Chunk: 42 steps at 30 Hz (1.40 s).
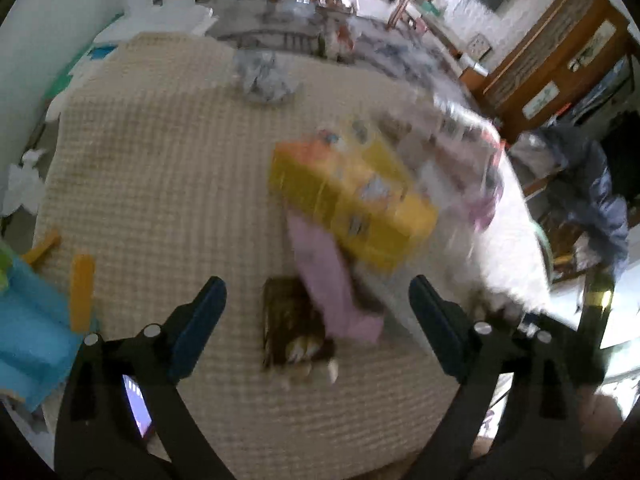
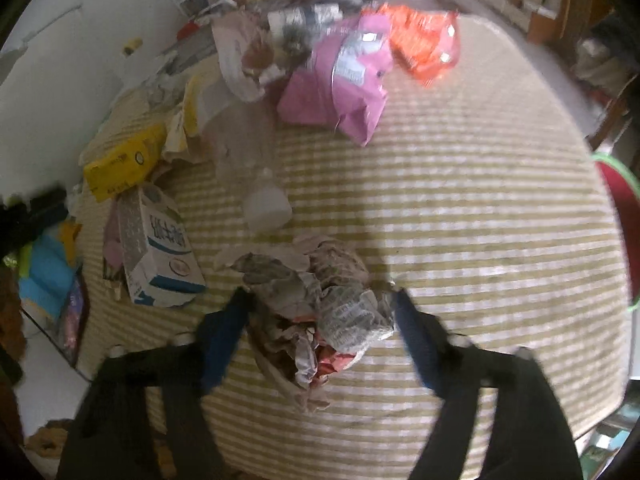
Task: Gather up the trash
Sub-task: 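Lower the right gripper onto the crumpled foil paper and close it, then carry the foil paper to the red bucket and open the right gripper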
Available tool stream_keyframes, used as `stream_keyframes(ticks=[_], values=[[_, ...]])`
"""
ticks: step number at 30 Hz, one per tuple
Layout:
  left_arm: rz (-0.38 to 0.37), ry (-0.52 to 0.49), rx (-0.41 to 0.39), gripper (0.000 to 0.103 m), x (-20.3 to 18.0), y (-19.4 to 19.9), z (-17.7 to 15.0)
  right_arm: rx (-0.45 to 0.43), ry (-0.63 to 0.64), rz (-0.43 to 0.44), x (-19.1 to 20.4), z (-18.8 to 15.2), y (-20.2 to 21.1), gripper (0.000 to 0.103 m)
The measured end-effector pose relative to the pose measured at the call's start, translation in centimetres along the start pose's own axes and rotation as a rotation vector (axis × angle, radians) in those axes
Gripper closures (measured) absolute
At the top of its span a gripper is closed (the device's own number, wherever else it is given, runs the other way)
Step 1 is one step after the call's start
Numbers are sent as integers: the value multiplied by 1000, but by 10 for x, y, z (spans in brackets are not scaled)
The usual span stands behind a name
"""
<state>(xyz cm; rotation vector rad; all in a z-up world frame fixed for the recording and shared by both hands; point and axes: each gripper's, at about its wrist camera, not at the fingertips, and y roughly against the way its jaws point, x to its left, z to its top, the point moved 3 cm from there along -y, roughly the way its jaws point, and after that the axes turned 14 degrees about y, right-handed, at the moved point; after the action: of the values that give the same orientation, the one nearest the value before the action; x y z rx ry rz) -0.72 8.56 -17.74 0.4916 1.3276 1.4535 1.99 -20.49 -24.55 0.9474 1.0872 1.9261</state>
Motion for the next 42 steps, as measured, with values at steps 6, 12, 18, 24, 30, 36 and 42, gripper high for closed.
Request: stream_keyframes(ticks=[6, 12, 18, 24, 30, 36, 42], values=[[29, 81, 69, 13, 11, -28, -26, -20, 16, 29, -9, 8, 7, 61], [81, 20, 7, 28, -18, -39, -17, -16, 38, 45, -20, 12, 13, 61], [86, 90, 57, 69, -22, -54, -18, -45, 69, 57, -31, 15, 23, 61], [135, 162, -42, 84, -27, -23, -18, -80, 97, 93, -46, 25, 36, 61], [146, 104, -189, 85, -77, 17, -21, -151, 122, 114, -65, 35, 62, 61], [6, -25, -214, 85, -167, 15, -27, -216, 35, 56, -120, 21, 93, 61], [-156, -200, -100, 85, -274, -28, -39, -258, -201, -109, -220, -19, 125, 61]])
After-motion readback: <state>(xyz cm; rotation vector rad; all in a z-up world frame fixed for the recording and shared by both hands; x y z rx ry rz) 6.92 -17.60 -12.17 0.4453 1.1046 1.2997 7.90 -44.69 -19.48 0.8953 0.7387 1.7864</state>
